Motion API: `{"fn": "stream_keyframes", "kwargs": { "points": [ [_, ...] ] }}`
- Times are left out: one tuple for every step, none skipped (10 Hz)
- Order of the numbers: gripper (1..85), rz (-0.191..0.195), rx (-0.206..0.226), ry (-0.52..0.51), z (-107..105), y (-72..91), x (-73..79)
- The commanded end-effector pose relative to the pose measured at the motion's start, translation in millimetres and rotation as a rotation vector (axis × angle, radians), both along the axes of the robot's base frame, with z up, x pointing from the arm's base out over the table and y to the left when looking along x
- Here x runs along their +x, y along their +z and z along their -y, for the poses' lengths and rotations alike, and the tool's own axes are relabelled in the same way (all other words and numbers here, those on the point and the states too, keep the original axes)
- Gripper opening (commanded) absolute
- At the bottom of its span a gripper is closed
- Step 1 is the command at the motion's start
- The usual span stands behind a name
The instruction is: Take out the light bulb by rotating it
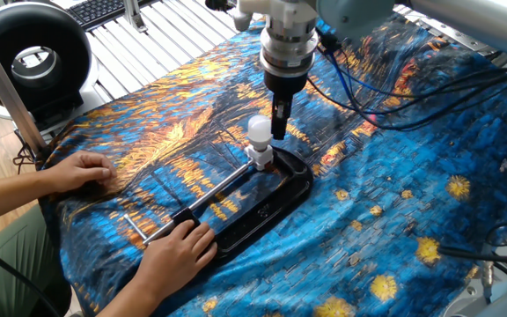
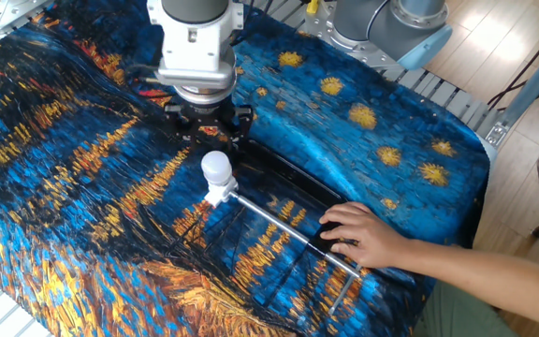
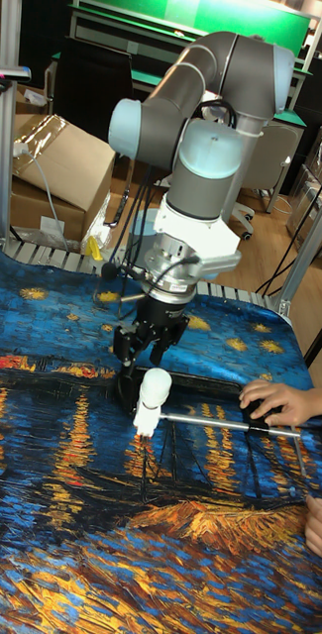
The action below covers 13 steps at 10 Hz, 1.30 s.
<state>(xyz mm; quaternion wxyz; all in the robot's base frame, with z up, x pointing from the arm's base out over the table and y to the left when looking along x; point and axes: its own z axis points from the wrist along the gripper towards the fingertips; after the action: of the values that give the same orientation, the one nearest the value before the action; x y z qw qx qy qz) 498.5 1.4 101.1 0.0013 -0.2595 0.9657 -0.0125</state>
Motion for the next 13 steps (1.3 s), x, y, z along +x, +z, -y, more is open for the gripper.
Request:
{"fn": "stream_keyframes", "kwargs": {
  "points": [
    [55.7,-0.007,0.023,-0.201,-9.0,3.9,-1.4],
    [55.7,-0.014,0.041,-0.233,-15.9,4.6,-2.1],
    [55.7,-0.015,0.050,-0.253,-20.8,4.9,-1.3],
    [55.3,-0.015,0.053,-0.268,-24.2,5.2,-0.5],
    [55.0,-0.015,0.060,-0.289,-27.1,4.7,0.7],
    [55.0,-0.009,0.065,-0.315,-29.5,3.6,3.9],
    [54.7,-0.007,0.058,-0.329,-27.9,2.1,5.8],
    [54.7,-0.007,0.071,-0.351,-31.2,1.0,7.2],
    [54.7,-0.005,0.074,-0.363,-32.2,0.0,8.9],
    [53.7,-0.003,0.073,-0.374,-31.9,-1.3,10.3],
    [53.7,-0.005,0.082,-0.384,-34.4,-2.0,11.0],
    [53.3,-0.003,0.083,-0.389,-34.6,-2.8,12.1],
    [52.7,-0.002,0.083,-0.401,-34.7,-3.9,13.3]
  ]
}}
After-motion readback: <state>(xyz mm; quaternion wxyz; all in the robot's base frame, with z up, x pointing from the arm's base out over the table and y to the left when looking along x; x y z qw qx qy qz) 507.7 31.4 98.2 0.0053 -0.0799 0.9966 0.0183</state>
